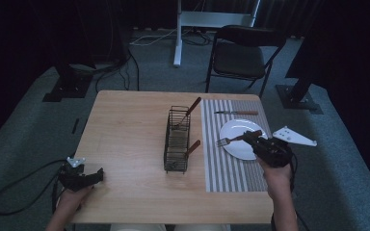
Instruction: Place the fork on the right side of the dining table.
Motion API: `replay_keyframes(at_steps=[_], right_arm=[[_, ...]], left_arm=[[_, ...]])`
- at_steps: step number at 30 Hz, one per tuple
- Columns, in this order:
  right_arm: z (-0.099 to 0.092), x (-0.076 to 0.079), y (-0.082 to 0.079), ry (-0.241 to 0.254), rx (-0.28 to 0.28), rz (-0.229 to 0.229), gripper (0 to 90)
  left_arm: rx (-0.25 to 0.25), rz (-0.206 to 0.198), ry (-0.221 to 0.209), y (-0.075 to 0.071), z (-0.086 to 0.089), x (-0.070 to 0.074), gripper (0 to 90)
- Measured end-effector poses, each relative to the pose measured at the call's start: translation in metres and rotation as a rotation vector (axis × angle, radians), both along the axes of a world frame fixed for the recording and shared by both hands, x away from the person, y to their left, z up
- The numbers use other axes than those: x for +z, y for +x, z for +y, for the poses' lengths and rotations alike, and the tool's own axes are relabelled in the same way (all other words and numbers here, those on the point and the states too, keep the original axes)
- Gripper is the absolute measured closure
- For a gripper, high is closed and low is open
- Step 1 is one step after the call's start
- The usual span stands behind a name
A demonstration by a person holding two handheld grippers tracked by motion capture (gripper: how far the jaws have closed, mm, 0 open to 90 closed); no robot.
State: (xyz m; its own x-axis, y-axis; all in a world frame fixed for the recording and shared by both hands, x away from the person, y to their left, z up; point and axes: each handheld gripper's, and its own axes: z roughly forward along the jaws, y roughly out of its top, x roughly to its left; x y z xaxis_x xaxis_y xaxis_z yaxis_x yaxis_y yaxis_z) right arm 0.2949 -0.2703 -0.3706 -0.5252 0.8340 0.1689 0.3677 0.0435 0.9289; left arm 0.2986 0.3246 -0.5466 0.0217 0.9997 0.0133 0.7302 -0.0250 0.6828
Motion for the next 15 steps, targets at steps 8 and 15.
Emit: replay_keyframes(at_steps=[8,15], right_arm=[[-0.011,-0.054,-0.009,0.059,-0.031,0.103,80.8],[-0.018,-0.087,-0.020,0.118,-0.059,0.168,80.8]], left_arm=[[0.000,0.002,0.000,0.000,0.000,0.000,0.2],[0.001,0.000,-0.002,0.000,0.000,0.000,0.2]])
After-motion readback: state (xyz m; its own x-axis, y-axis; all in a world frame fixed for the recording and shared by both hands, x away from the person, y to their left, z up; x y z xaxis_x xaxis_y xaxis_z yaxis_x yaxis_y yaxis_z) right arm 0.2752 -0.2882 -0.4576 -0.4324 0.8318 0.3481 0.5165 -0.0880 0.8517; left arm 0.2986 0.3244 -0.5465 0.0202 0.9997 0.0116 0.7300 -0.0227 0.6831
